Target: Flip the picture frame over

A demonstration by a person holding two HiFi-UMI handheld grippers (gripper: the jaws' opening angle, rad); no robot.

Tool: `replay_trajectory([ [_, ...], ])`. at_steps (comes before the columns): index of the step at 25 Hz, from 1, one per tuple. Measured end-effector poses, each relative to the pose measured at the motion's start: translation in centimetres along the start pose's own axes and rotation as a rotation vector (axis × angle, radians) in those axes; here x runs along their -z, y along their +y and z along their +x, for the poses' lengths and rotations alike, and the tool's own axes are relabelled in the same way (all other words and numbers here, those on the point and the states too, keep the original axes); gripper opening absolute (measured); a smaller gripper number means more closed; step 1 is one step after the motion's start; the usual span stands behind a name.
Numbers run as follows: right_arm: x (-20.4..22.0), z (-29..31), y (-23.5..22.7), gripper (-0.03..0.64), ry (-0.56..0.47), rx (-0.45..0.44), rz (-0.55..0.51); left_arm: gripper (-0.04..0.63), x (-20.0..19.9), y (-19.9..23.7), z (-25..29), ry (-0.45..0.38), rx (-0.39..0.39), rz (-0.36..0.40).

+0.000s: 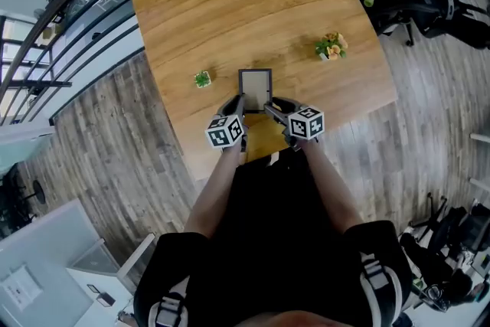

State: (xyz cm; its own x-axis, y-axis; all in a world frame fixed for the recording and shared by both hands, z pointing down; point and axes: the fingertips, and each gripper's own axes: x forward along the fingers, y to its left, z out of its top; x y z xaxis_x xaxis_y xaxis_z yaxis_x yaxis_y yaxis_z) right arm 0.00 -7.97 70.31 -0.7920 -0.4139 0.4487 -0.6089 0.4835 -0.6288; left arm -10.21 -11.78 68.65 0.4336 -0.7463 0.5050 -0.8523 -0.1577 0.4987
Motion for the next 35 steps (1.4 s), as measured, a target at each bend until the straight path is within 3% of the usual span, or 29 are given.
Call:
replay_trajectory([
  [12,-0.6,-0.9,0.7,0.127,-0.108,0.020,0.083,0.058,-0.1,-1.4,-0.2,-0.017,0.097,0.026],
  [26,-1.9,-2.2,2.2,0.087,-0.263,-0.088,0.229,0.058,-0.6,-2.2,-0.8,-0.023,0.150,0.073],
  [35,-2.9,-2.4,2.4,0.079,-0.279,-0.076,0.197,0.060,-0.7,-2.5,-0.4,-0.030,0.161,0.127],
])
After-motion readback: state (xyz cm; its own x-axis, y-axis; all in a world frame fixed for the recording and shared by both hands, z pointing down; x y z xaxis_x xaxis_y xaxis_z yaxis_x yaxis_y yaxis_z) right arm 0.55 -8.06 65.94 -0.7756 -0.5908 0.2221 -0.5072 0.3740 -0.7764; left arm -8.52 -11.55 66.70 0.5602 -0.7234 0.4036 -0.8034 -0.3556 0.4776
